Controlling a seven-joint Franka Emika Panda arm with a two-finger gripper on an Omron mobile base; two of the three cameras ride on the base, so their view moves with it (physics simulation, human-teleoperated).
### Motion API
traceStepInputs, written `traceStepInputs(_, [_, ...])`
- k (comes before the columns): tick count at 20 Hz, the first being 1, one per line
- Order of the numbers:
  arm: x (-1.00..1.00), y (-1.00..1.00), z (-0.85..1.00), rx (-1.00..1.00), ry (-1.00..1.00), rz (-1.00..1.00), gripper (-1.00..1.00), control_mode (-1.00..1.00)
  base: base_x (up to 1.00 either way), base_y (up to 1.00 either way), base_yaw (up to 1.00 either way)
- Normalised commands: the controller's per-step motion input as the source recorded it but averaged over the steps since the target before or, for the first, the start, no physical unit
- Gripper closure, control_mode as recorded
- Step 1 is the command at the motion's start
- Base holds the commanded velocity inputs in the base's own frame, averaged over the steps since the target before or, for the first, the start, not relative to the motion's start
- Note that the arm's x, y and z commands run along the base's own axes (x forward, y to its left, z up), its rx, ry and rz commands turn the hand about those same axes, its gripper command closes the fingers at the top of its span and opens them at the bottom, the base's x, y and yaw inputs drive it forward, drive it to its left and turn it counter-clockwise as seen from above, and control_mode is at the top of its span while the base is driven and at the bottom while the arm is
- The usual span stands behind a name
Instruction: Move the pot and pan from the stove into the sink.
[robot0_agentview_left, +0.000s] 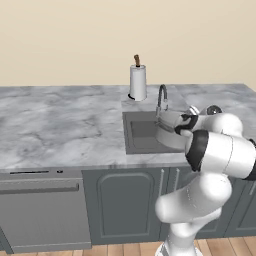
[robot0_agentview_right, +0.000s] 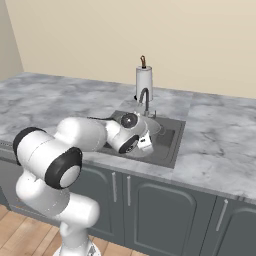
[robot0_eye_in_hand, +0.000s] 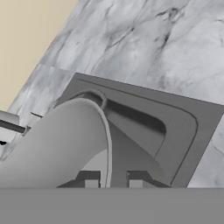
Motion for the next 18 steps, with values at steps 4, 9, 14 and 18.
traceStepInputs(4, [0.33, 0.02, -0.13, -0.03, 0.00, -0.02, 1.00, -1.00, 0.00, 0.00, 0.00])
traceStepInputs(9, [0.35, 0.03, -0.18, -0.03, -0.01, -0.02, 1.00, -1.00, 0.00, 0.00, 0.00])
traceStepInputs(14, [0.35, 0.02, -0.21, -0.04, -0.02, -0.02, 1.00, -1.00, 0.00, 0.00, 0.00])
traceStepInputs(18, [0.39, 0.01, -0.21, -0.04, -0.04, -0.02, 1.00, -1.00, 0.00, 0.00, 0.00])
